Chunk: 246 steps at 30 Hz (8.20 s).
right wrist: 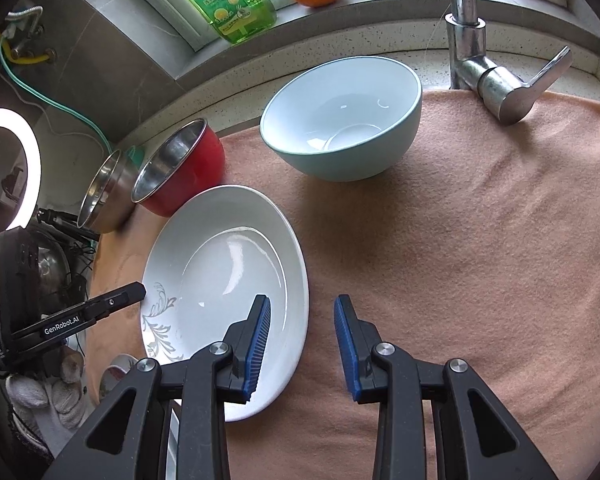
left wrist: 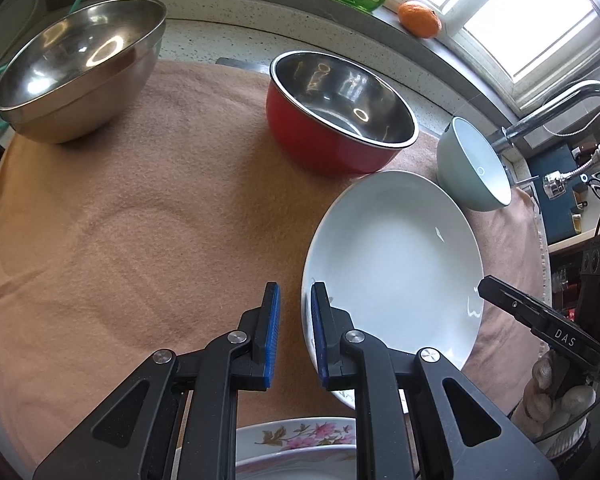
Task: Organize plates and bowls
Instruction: 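Grasp the white leaf-pattern plate rim with the right tool while the left tool grips it, then lift the white leaf plate with both tools and carry it over the pink plates, then lower the white leaf plate onto the pink plate stack and open both tools, then reach both tools to the large steel bowl rim and close on it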
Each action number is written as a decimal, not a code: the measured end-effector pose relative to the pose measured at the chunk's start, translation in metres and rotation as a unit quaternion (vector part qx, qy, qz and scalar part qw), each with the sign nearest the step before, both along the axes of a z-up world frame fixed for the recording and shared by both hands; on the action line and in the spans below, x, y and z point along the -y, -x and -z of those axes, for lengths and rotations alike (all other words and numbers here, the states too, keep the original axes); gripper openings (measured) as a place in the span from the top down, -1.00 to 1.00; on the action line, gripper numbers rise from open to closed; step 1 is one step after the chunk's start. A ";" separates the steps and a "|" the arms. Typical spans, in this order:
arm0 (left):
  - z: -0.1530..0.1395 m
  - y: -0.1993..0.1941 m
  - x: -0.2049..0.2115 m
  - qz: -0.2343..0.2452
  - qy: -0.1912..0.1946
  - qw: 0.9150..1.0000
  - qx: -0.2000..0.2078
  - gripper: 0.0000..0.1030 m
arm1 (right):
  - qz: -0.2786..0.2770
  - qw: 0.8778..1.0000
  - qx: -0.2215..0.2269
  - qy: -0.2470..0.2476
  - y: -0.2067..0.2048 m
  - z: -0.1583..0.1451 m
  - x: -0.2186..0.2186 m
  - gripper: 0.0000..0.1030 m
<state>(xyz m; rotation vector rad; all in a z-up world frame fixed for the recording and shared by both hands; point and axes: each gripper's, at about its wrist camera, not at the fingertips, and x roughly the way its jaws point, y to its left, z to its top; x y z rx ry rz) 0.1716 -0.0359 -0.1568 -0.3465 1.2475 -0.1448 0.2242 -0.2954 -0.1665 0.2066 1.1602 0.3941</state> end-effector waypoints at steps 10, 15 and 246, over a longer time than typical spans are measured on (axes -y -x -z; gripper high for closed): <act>0.005 -0.004 0.005 0.009 0.000 1.000 -0.004 0.73 | -0.003 1.000 -0.016 -0.005 -0.006 0.007 -0.005 0.58; 0.006 -0.003 0.007 0.015 -0.004 1.000 -0.004 0.79 | -0.007 1.000 -0.024 -0.009 -0.007 0.009 -0.008 0.73; -0.091 0.131 -0.117 -0.101 0.024 0.991 0.083 0.85 | -0.077 0.994 0.078 -0.015 0.094 -0.120 -0.072 0.67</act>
